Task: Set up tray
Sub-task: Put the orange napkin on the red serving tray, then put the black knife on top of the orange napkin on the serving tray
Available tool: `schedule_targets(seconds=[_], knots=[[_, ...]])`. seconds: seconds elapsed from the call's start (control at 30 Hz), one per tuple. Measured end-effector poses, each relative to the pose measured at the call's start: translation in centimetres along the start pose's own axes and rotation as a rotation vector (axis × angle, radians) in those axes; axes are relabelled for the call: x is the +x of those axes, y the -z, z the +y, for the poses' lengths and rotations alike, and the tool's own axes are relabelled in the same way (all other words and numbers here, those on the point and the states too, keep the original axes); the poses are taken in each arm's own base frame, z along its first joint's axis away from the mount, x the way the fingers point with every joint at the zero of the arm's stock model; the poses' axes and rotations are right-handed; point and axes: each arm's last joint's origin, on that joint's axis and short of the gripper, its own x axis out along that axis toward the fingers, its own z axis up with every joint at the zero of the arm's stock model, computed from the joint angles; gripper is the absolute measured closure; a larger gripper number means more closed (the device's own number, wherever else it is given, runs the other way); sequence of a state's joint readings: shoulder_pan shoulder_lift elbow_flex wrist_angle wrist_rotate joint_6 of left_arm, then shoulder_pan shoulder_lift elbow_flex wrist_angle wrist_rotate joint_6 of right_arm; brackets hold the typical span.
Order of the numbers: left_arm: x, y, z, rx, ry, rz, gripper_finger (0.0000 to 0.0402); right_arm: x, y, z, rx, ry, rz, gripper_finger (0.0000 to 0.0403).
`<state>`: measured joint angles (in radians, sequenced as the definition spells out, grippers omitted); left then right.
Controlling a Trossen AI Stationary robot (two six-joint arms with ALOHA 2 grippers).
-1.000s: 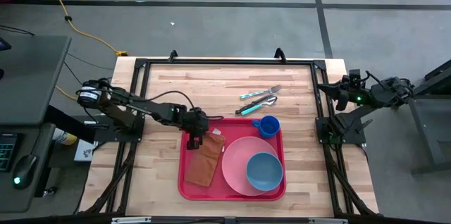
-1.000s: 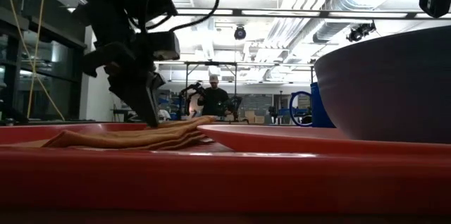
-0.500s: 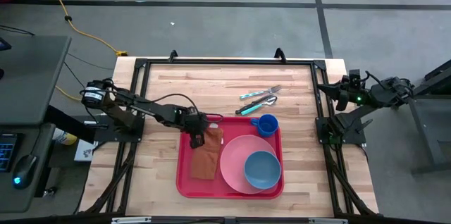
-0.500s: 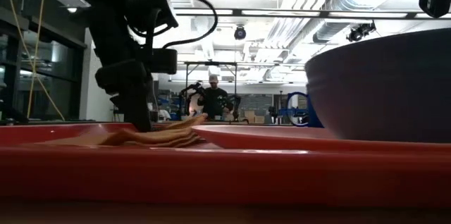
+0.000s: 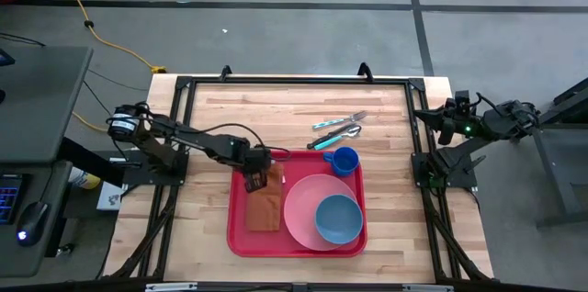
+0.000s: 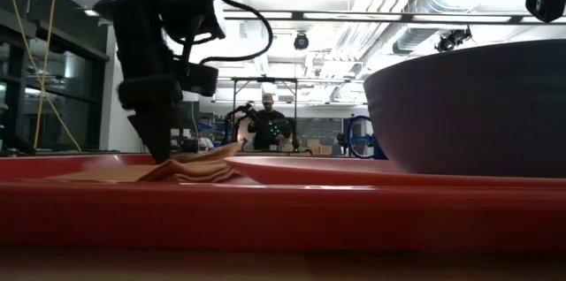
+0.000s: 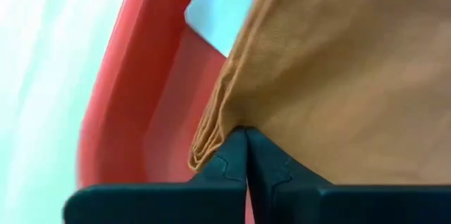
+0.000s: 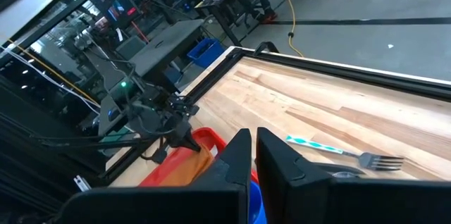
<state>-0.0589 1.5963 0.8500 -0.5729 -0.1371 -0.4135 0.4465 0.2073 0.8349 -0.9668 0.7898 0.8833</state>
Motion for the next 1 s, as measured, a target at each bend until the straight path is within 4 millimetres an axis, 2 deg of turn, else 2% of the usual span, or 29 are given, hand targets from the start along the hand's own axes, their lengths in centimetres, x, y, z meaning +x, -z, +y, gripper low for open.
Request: schedule_targets(seconds=[0.17,0.43,0.63,0.87,1.0], knots=[[-1.7,-1.6,-0.2,0.085,-0.068,-0.035,0.0360,0.0,0.0,0.0,-0.001,0.000,0.000,0.0402],[-4.6,-4.7,-1.0,0.218,-0.044,-0.158,0.0358,0.0,0.0,0.0,-0.002,-0.004,0.005,0.0402],[-6.6,-7.1,0.1,0.249,-0.073,-0.240,0.0358,0.0,0.0,0.0,-0.004,-0.001,0.004,0.0402],[-7.2,-7.9,2.2,0.201,-0.085,-0.246,0.0357,0.6,-0.6,1.5,-0.141,0.013,-0.053,0.0402],[-7.6,-7.7,2.6,0.198,-0.083,-0.232,0.0357,0.6,-1.7,2.6,-0.216,0.067,-0.082,0.0402]])
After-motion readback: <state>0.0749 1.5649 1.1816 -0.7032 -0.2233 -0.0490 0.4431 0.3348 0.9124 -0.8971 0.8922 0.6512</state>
